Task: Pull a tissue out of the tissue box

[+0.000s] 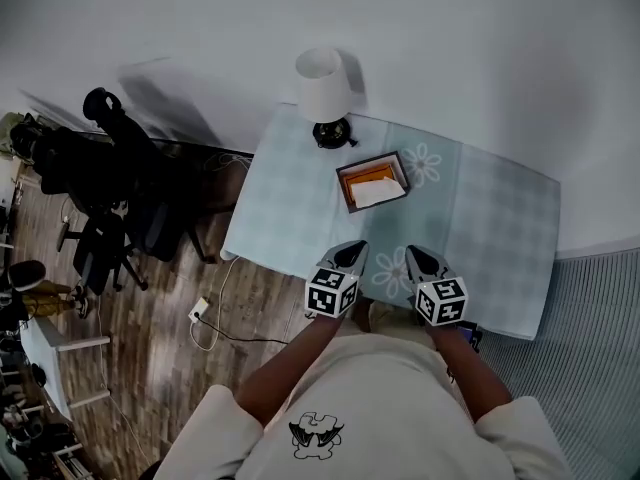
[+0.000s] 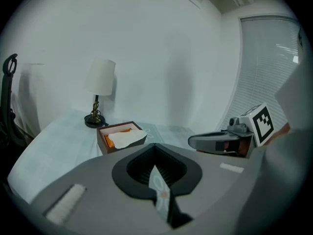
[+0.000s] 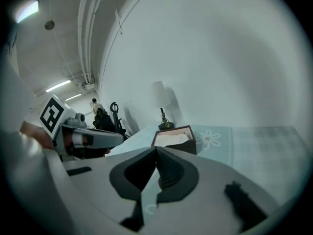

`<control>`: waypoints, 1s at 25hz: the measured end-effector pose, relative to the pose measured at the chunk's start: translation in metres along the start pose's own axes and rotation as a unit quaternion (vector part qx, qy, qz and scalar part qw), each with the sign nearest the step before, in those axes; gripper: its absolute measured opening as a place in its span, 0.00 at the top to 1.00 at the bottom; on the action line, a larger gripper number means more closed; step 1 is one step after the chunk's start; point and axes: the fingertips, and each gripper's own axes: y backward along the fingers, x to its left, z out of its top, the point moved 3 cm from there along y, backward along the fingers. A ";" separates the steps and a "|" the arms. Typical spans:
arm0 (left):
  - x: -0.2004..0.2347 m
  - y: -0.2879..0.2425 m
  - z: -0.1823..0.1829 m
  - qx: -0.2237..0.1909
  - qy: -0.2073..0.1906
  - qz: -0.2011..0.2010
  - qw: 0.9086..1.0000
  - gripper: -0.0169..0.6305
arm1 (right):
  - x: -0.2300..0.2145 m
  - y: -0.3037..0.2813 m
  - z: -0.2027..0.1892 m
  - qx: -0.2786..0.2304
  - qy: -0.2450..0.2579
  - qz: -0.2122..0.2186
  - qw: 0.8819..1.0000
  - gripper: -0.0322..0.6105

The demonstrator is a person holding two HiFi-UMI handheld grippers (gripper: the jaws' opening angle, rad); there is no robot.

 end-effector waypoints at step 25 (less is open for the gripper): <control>0.065 -0.060 0.034 0.031 0.031 -0.011 0.999 0.96 | -0.020 -0.083 0.046 0.029 0.022 0.000 0.999 0.94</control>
